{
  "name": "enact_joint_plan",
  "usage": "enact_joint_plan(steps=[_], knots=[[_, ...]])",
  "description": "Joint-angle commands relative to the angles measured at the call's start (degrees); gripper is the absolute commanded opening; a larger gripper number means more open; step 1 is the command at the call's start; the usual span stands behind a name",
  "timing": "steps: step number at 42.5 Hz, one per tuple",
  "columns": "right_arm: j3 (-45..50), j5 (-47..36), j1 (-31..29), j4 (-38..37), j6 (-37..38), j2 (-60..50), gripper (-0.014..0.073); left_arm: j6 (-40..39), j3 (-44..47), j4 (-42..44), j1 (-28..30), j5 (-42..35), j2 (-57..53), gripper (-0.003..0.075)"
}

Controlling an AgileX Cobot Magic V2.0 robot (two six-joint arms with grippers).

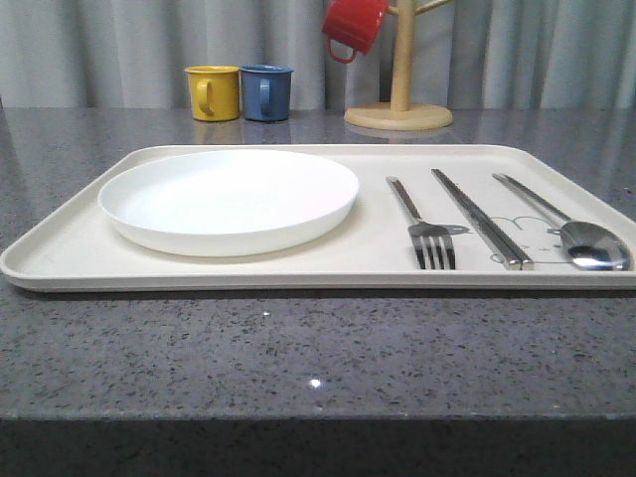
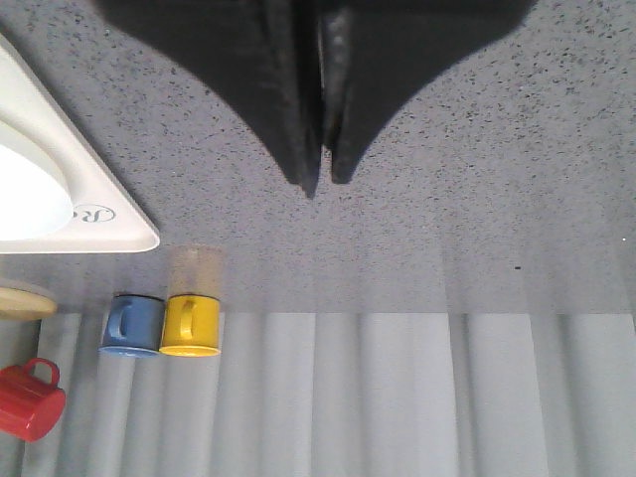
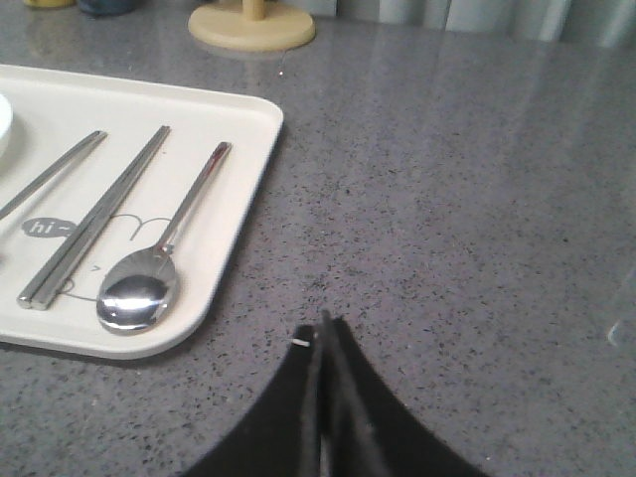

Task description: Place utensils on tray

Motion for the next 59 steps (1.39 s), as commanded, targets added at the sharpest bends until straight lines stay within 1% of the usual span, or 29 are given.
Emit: enact_joint_plan(steps=[1,9,10,29,32,38,45,52,59], knots=[[4.71,-13.06,-0.54,0.1,-0.48,-2.94,-0.0067,-0.49,1.09,-0.12,0.1,-4.76,-1.23,-0.002],[11.95,-21.92,-1.98,0.27,-0.48,-5.53,-0.0067,-0.49,1.09,-0.12,0.1,-4.76,-1.23,-0.002],[11.77,-20.89,-1.98,0.27,-0.48,-5.53,-0.0067,-0.49,1.09,-0.12,0.1,-4.76,-1.21,-0.002],[11.76,-21.79,-1.92,0.27,-0.41,-5.48,-0.0067,-0.49,1.09,-0.12,0.1,-4.76,-1.21,-0.002],[11.83,-22.39,-1.92,0.43,0.4,-5.48,-0.0067,-0.49,1.09,-0.12,0.1,-4.76,-1.21,-0.002],[11.83,-23.96,-1.92,-0.71,4.39,-5.48,-0.0067,-0.49,1.09,-0.12,0.1,-4.76,-1.21,-0.002],[11.83,-23.5,-1.98,-1.42,4.44,-5.48,-0.0066,-0.49,1.09,-0.12,0.1,-4.76,-1.21,-0.002],[11.83,-23.5,-4.15,-1.67,4.84,-5.53,-0.0066,-0.49,1.09,-0.12,0.1,-4.76,-1.21,-0.002],[11.83,-23.96,-4.36,-1.73,5.38,-5.53,-0.0066,-0.49,1.09,-0.12,0.1,-4.76,-1.21,-0.002]])
